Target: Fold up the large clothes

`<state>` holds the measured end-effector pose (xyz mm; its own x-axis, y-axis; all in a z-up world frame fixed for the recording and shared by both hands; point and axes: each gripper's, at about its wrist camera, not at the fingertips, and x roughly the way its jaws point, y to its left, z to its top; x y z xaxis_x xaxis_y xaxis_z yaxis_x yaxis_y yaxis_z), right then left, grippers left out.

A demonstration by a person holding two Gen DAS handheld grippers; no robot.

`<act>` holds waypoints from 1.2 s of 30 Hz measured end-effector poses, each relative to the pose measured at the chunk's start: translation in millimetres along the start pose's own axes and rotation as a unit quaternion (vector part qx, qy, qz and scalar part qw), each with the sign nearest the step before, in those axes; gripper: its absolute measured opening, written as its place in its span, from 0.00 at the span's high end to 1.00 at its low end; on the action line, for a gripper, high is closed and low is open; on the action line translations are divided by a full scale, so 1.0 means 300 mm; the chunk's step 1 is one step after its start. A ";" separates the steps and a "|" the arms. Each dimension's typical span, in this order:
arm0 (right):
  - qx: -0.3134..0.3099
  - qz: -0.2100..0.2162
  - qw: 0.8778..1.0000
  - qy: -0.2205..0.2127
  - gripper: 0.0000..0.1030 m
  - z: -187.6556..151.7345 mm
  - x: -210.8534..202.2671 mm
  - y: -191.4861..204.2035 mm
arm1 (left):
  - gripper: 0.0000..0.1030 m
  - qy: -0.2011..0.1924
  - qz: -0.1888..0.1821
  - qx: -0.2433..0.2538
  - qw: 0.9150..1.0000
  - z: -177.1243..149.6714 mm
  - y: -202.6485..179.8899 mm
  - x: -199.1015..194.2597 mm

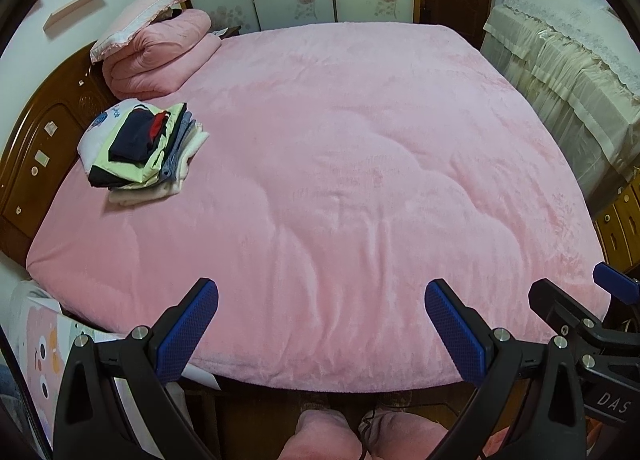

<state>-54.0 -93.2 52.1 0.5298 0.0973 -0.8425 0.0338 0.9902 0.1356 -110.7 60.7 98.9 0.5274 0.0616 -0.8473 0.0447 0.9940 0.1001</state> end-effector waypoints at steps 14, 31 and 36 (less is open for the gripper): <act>-0.010 0.008 1.000 0.025 0.00 -0.013 0.024 -0.038 | 0.01 0.018 0.005 -0.015 1.000 -0.033 -0.026 0.010; -0.009 0.011 1.000 0.024 0.00 -0.010 0.027 -0.046 | 0.01 0.019 0.007 -0.017 1.000 -0.031 -0.031 0.007; -0.009 0.011 1.000 0.025 0.00 -0.011 0.029 -0.047 | 0.01 0.020 0.009 -0.021 1.000 -0.034 -0.029 0.004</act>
<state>-52.6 -106.1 41.2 0.4865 0.1242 -0.8648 0.0061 0.9893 0.1456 -119.3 52.9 91.7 0.4938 0.0813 -0.8658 -0.0007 0.9957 0.0931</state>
